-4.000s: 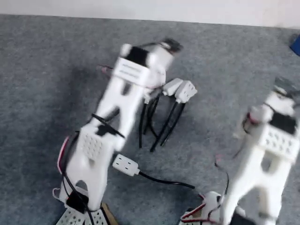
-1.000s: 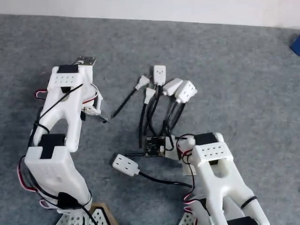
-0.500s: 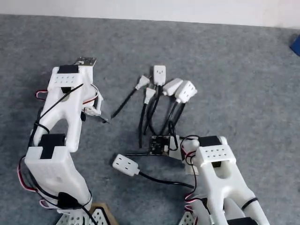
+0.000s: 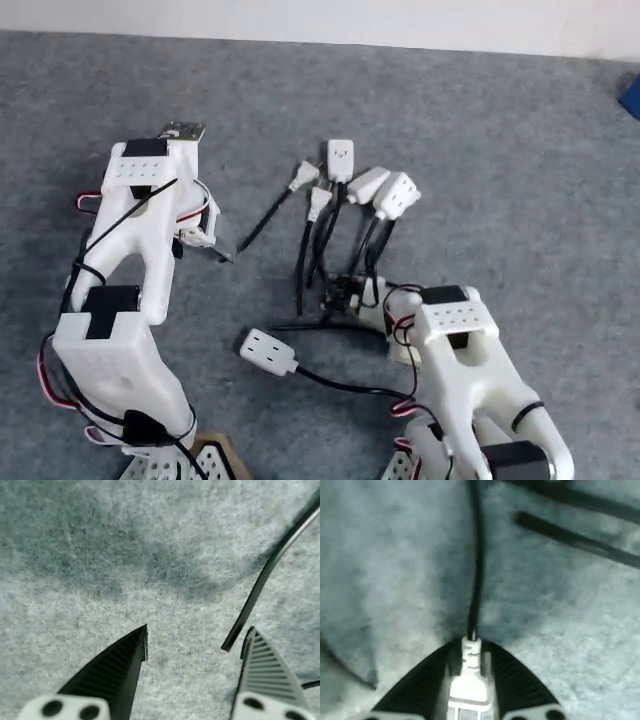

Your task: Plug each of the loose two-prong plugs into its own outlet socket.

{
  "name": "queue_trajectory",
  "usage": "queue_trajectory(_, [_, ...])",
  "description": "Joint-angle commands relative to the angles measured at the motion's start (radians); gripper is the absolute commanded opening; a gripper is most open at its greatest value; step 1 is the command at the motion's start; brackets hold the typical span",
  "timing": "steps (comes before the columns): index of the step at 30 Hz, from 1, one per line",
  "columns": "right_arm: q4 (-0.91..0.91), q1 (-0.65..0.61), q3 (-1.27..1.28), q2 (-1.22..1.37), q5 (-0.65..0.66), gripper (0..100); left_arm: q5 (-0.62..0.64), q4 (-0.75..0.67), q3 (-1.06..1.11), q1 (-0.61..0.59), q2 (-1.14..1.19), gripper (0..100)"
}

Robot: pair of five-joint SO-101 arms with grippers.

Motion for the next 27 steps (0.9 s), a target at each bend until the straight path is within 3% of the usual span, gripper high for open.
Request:
queue_trajectory(1, [-0.051,-0.001,-0.045,0.019,-0.058,0.7,0.003,-0.008,-0.005,0.016,-0.047,30])
queue_trajectory(4, [-0.051,-0.013,-0.065,0.019,-0.118,0.7,0.003,-0.008,-0.005,0.016,-0.047,30])
queue_trajectory(9, [-0.028,-0.01,-0.242,-0.019,-0.39,0.7,0.003,-0.008,-0.007,0.016,-0.045,30])
queue_trajectory(13, [0.107,-0.039,-0.469,-0.077,-0.543,0.6,0.003,-0.008,-0.01,0.016,-0.045,30])
queue_trajectory(24, [0.375,-0.108,-0.977,-0.107,-1.215,0.5,0.003,0.008,-0.101,0.016,-0.054,30])
queue_trajectory(27, [0.433,-0.156,-1.035,-0.108,-1.35,0.5,-0.031,0.127,-0.24,0.035,-0.056,30])
